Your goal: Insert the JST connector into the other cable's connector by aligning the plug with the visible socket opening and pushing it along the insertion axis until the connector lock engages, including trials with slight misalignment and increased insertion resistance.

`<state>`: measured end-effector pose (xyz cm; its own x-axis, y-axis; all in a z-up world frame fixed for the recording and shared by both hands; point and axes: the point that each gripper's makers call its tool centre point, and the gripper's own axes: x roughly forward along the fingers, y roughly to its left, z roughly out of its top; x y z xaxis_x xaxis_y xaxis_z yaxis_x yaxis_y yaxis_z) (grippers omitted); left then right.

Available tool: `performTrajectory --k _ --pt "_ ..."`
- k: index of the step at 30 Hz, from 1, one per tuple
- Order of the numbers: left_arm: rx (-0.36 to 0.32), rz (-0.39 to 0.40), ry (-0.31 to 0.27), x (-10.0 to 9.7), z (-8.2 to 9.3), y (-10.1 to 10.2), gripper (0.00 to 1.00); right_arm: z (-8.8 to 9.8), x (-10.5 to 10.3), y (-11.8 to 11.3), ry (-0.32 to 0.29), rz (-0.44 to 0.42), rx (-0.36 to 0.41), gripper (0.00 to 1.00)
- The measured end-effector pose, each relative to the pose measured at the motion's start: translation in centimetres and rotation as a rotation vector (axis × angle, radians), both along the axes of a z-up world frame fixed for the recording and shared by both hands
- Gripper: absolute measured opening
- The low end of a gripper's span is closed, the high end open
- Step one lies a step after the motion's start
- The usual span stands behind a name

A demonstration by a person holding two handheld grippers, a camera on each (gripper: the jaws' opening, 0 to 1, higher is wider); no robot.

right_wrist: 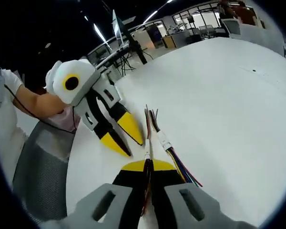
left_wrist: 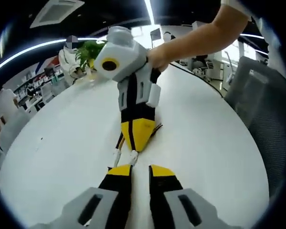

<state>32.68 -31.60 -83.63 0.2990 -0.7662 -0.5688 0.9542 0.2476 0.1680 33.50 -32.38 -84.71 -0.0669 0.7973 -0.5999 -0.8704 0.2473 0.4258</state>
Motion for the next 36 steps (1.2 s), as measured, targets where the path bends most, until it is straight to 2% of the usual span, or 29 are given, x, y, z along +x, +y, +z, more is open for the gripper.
performTrajectory --k 11,13,15,17,18,20,22,26,32,36 --pt "-0.018 0.028 -0.010 0.8 0.1 -0.3 0.08 -0.1 0.4 0.0 -0.064 0.027 -0.025 0.01" --pt "-0.022 0.028 -0.009 0.8 0.1 -0.3 0.08 0.0 -0.1 -0.1 -0.088 0.073 -0.028 0.05" --pt "-0.025 0.036 -0.019 1.0 0.3 -0.2 0.08 0.0 0.5 -0.1 -0.093 0.064 -0.026 0.10" --pt "-0.036 0.044 -0.012 1.2 0.5 -0.1 0.08 0.2 1.2 -0.2 -0.127 0.052 -0.032 0.15" --pt "-0.038 0.046 -0.012 1.2 0.6 0.0 0.08 0.3 1.3 -0.2 -0.146 0.049 -0.034 0.15" --pt "-0.029 0.048 -0.016 1.2 0.5 0.2 0.08 0.8 1.2 0.1 -0.194 0.073 -0.023 0.12" --pt "-0.020 0.050 -0.012 1.1 0.3 0.5 0.08 1.2 0.9 0.4 -0.269 0.128 -0.012 0.09" --pt "-0.016 0.061 -0.010 0.9 0.1 1.0 0.08 1.3 0.3 0.9 -0.369 0.184 -0.028 0.10" --pt "-0.020 0.091 -0.007 0.7 0.2 1.8 0.08 0.4 0.3 0.8 -0.417 0.195 -0.071 0.10" --pt "-0.019 0.101 -0.007 0.4 0.1 2.2 0.08 0.1 0.6 1.0 -0.429 0.179 -0.067 0.10"
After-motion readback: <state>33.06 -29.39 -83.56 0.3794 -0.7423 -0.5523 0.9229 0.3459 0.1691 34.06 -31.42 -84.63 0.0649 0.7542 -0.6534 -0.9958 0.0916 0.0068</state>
